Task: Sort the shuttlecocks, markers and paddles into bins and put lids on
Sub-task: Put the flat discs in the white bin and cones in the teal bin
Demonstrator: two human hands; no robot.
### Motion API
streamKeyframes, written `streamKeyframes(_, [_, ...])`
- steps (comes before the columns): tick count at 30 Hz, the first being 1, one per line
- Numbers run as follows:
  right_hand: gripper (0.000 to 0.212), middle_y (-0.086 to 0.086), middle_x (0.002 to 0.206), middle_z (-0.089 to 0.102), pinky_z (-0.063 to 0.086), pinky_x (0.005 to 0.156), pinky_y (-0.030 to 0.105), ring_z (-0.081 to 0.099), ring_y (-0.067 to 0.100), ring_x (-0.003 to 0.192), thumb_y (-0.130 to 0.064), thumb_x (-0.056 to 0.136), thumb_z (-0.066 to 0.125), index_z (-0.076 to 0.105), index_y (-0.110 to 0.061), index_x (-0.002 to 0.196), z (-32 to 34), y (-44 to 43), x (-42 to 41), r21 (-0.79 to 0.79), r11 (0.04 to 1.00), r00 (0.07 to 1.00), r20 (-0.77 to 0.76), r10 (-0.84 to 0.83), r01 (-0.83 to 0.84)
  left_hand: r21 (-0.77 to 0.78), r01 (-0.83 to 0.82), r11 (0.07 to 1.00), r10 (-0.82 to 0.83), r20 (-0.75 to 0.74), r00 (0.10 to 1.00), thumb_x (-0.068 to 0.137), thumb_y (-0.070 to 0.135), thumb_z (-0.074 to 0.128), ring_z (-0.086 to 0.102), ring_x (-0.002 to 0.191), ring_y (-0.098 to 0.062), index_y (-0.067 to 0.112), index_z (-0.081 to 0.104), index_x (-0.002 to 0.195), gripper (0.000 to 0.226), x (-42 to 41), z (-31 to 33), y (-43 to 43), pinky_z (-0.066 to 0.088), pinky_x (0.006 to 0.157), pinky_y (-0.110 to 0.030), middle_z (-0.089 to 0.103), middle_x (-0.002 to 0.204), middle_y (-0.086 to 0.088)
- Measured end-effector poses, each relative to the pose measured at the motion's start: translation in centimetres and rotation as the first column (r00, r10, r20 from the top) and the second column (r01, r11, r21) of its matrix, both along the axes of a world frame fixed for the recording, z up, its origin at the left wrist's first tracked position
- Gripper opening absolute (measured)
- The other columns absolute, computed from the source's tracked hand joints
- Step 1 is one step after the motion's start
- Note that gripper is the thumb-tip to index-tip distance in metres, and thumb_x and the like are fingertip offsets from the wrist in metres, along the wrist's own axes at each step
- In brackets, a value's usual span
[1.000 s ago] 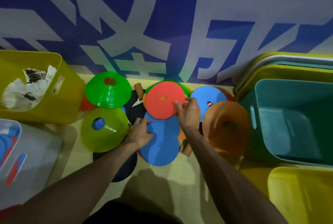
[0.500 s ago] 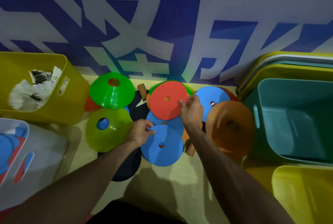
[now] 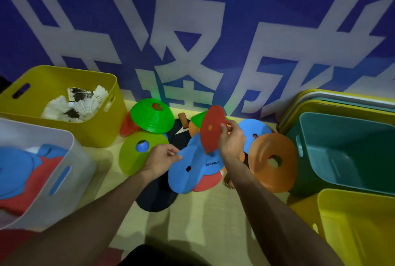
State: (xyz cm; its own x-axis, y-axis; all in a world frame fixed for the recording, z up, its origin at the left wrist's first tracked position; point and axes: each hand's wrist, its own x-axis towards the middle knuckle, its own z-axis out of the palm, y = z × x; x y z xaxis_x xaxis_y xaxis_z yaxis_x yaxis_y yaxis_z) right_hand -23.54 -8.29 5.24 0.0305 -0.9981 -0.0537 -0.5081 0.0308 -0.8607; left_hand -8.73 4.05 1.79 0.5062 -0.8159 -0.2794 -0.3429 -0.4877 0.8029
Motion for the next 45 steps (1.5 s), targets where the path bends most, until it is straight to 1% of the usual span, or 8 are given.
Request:
streamKeyframes(7, [0.030, 0.009, 0.103, 0.068, 0.048, 0.081, 0.037, 0.061, 0.025, 0.096, -0.027, 0.100, 0.043, 0.062, -0.010, 0.116, 4.5, 2.9, 5.8, -0.143, 0.989, 0.993, 0.108, 0.056, -0.040, -0.203, -0.276, 0.939, 0.269, -0.061, 0.961, 0.081, 0.012, 0.072, 0.059, 0.072, -0.020, 0.006, 0.067, 0.092, 0.013, 6.4, 5.5, 2.4, 0.053, 0.070, -0.034, 0.064, 0.079, -0.007])
streamKeyframes(10, [0.031, 0.011, 0.104, 0.068, 0.042, 0.080, 0.032, 0.060, 0.026, 0.097, -0.025, 0.101, 0.042, 0.063, -0.008, 0.115, 6.9, 4.2, 9.3, -0.191, 0.978, 0.981, 0.158, 0.111, -0.080, -0.300, -0.373, 0.878, 0.366, -0.083, 0.927, 0.083, 0.013, 0.070, 0.061, 0.072, -0.017, 0.004, 0.067, 0.096, 0.016, 9.7, 8.1, 3.9, 0.055, 0.058, -0.023, 0.066, 0.086, -0.009])
streamKeyframes(15, [0.026, 0.013, 0.100, 0.068, 0.033, 0.074, 0.026, 0.059, 0.026, 0.095, -0.020, 0.099, 0.046, 0.065, -0.005, 0.108, 9.3, 7.2, 15.8, -0.219, 0.954, 0.948, 0.201, 0.248, -0.203, -0.419, -0.481, 0.770, 0.465, -0.147, 0.873, 0.085, 0.012, 0.067, 0.061, 0.070, -0.014, 0.011, 0.066, 0.092, 0.007, 14.9, 11.4, 8.5, 0.049, 0.072, -0.032, 0.065, 0.073, -0.002])
streamKeyframes(22, [0.023, 0.008, 0.104, 0.070, 0.042, 0.081, 0.028, 0.060, 0.020, 0.095, -0.021, 0.096, 0.050, 0.069, -0.010, 0.106, 8.5, 14.1, 24.5, -0.106, 0.913, 0.882, 0.233, 0.409, -0.395, -0.449, -0.632, 0.632, 0.647, -0.143, 0.749, 0.086, 0.013, 0.067, 0.057, 0.067, -0.010, 0.007, 0.067, 0.093, 0.009, 20.7, 11.7, 16.5, 0.049, 0.067, -0.026, 0.062, 0.071, 0.002])
streamKeyframes(29, [0.019, -0.003, 0.081, 0.064, 0.042, 0.065, 0.023, 0.057, 0.012, 0.075, -0.020, 0.095, 0.052, 0.069, -0.013, 0.096, 7.3, 18.4, 30.1, -0.088, 0.825, 0.796, 0.223, 0.563, -0.559, -0.385, -0.741, 0.550, 0.758, -0.143, 0.636, 0.083, 0.012, 0.066, 0.057, 0.067, -0.012, 0.010, 0.069, 0.082, 0.004, 24.8, 9.2, 23.2, 0.047, 0.063, -0.031, 0.067, 0.076, -0.006])
streamKeyframes(38, [0.020, 0.008, 0.083, 0.072, 0.057, 0.065, 0.040, 0.068, 0.025, 0.067, -0.026, 0.095, 0.052, 0.067, -0.015, 0.102, 4.2, 22.1, 34.7, 0.109, 0.600, 0.598, -0.055, 0.800, -0.792, -0.244, -0.712, 0.658, 0.717, -0.085, 0.692, 0.084, 0.008, 0.064, 0.057, 0.068, -0.013, 0.006, 0.068, 0.083, 0.005, 31.0, 6.7, 26.5, 0.050, 0.049, -0.025, 0.064, 0.077, -0.003])
streamKeyframes(41, [0.013, 0.010, 0.073, 0.072, 0.055, 0.051, 0.032, 0.068, 0.027, 0.055, -0.018, 0.095, 0.051, 0.061, -0.013, 0.100, 4.1, 23.2, 35.9, 0.217, 0.542, 0.548, -0.040, 0.836, -0.812, -0.166, -0.657, 0.735, 0.660, -0.046, 0.750, 0.084, 0.007, 0.062, 0.059, 0.074, -0.023, 0.008, 0.066, 0.080, 0.006, 32.6, 5.3, 27.0, 0.055, 0.066, -0.039, 0.063, 0.077, -0.010])
streamKeyframes(45, [0.016, 0.015, 0.071, 0.072, 0.060, 0.064, 0.040, 0.067, 0.025, 0.052, -0.007, 0.092, 0.053, 0.053, -0.007, 0.108, 3.5, 24.0, 37.1, 0.403, 0.523, 0.596, 0.075, 0.799, -0.751, -0.054, -0.597, 0.800, 0.599, 0.087, 0.796, 0.086, -0.002, 0.047, 0.063, 0.098, -0.036, 0.002, 0.067, 0.101, 0.025, 34.2, 3.7, 27.4, 0.052, 0.088, -0.046, 0.067, 0.105, -0.022])
